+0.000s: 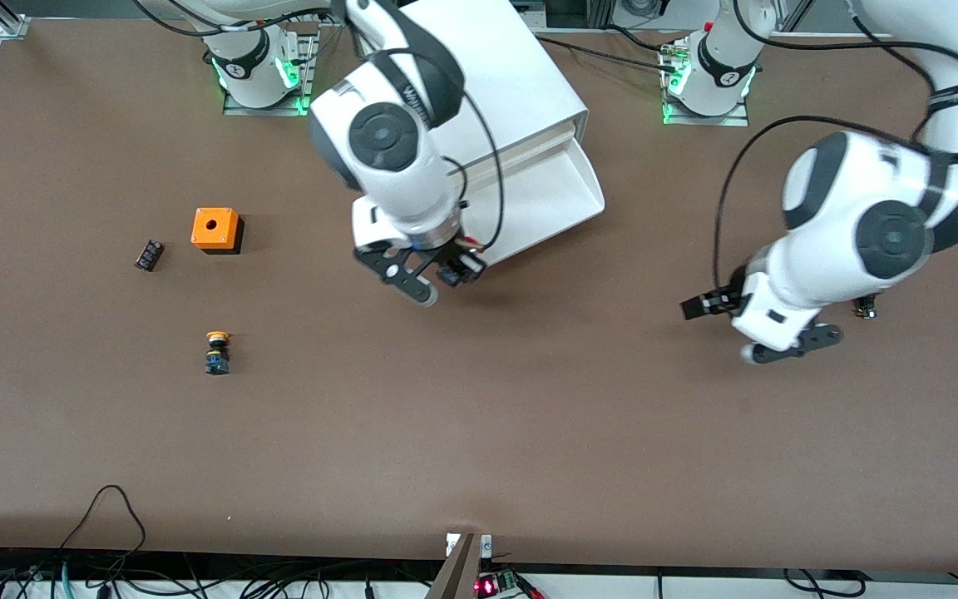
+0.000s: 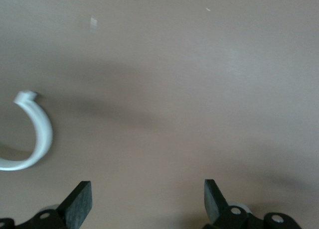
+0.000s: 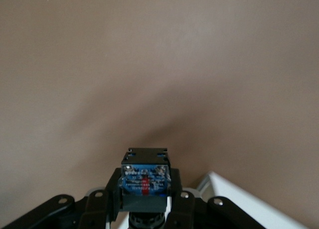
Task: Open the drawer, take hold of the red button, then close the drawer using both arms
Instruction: 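Lift the red button out while the left gripper moves to the drawer, then push the drawer shut with the left gripper while the right gripper carries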
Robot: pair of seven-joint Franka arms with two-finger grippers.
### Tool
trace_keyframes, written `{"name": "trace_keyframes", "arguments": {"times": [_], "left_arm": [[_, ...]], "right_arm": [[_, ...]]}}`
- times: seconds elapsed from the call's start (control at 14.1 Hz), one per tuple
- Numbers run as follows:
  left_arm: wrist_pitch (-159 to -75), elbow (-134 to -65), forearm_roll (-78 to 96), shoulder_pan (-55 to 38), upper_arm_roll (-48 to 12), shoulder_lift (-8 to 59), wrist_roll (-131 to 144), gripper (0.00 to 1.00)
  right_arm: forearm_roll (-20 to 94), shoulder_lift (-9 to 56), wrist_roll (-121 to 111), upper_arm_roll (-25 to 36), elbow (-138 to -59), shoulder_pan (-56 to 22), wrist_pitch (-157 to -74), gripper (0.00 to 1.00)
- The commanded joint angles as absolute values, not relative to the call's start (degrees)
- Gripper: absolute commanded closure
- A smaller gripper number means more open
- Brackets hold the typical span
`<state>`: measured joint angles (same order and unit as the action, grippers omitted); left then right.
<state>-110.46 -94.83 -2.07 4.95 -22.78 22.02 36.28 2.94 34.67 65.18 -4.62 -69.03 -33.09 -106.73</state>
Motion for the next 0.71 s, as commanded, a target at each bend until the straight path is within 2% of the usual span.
{"name": "trace_keyframes", "arguments": {"times": [0.0, 0.14, 0.36, 0.64], "left_arm": [[-121.3, -104.6, -1.9, 5.4, -28.2, 20.0, 46.2, 0.01], [-126.9, -108.8, -2.3, 4.4, -31.3, 20.0, 52.3, 0.01], [-127.3, -111.0, -2.3, -0.8, -31.3, 20.1, 54.2, 0.05], [-127.3, -112.1, -2.3, -5.0, -31.4, 20.1, 60.2, 0.05]], "right_arm": [[3.3, 33.9, 50.1, -5.3, -69.4, -28.0, -103.0, 0.86], [3.3, 34.1, 40.2, -5.2, -70.0, -24.1, -102.6, 0.86], [2.4, 34.5, 26.1, -5.1, -73.2, -18.4, -104.8, 0.86], [-0.9, 35.0, 14.9, -5.0, -80.5, -13.0, -114.8, 0.86]]}}
